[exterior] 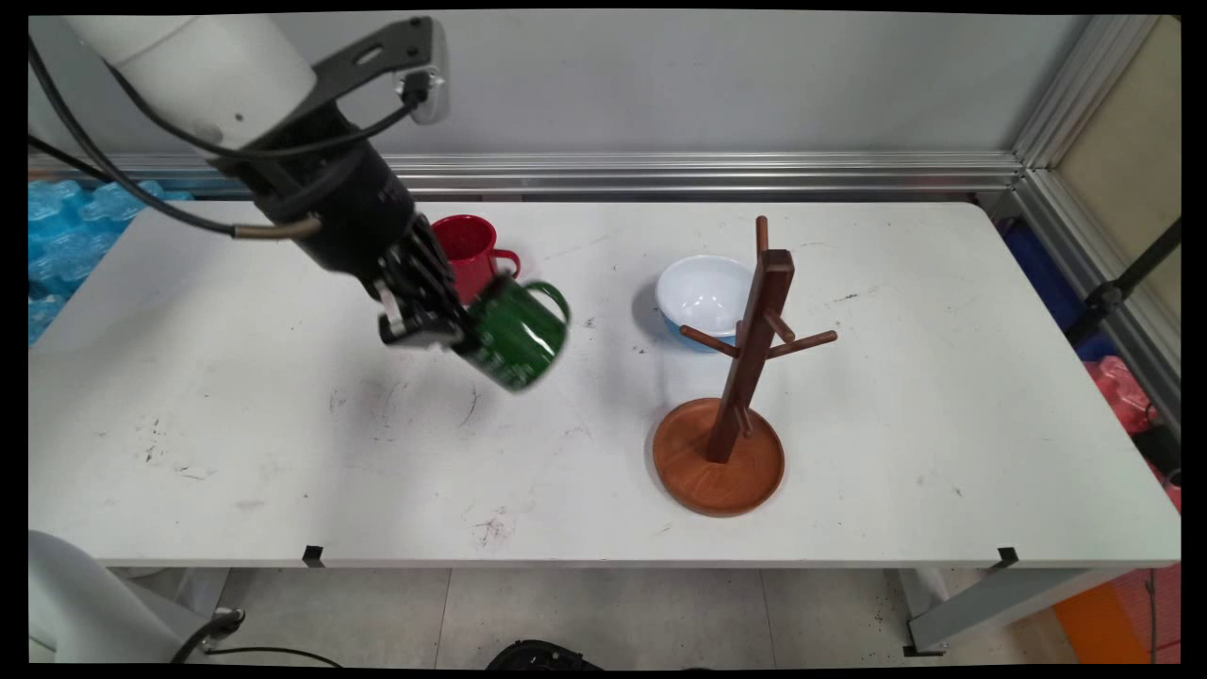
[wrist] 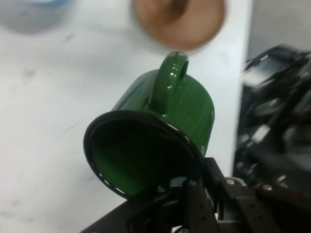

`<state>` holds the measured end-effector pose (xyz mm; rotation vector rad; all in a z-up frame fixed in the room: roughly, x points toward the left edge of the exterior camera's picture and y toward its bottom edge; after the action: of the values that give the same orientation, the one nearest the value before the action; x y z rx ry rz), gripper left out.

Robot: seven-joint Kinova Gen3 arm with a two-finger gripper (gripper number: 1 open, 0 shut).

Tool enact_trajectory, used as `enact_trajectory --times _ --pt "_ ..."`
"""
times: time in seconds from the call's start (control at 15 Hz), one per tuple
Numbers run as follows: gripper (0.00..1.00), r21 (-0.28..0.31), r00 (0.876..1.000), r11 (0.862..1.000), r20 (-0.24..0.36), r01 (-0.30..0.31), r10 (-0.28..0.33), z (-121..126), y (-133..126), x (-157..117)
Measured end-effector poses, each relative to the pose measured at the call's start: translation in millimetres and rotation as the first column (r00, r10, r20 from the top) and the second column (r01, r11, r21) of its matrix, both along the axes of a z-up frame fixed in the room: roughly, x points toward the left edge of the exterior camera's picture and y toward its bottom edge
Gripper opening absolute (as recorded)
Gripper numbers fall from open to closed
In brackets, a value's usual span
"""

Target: Place the picked object on the table

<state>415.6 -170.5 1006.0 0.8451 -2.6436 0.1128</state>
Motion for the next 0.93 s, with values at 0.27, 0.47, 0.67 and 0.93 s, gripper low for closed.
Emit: enact_trajectory --times 0.27,0.47,0.67,0.93 --pt "0.00 -0.033 0.991 0.999 0.131 -0.003 0.007 1.1 -14.2 15.2" --pt "0.00 -0.050 0.976 0.999 0.219 -0.012 0.022 -6.2 -28.2 23.3" --pt "0.00 -0.058 0.956 0.998 0.292 -0.019 0.035 -21.6 -41.6 27.7" --pt "0.00 -0.055 0.924 0.998 0.379 -0.031 0.049 -49.5 -56.7 34.8"
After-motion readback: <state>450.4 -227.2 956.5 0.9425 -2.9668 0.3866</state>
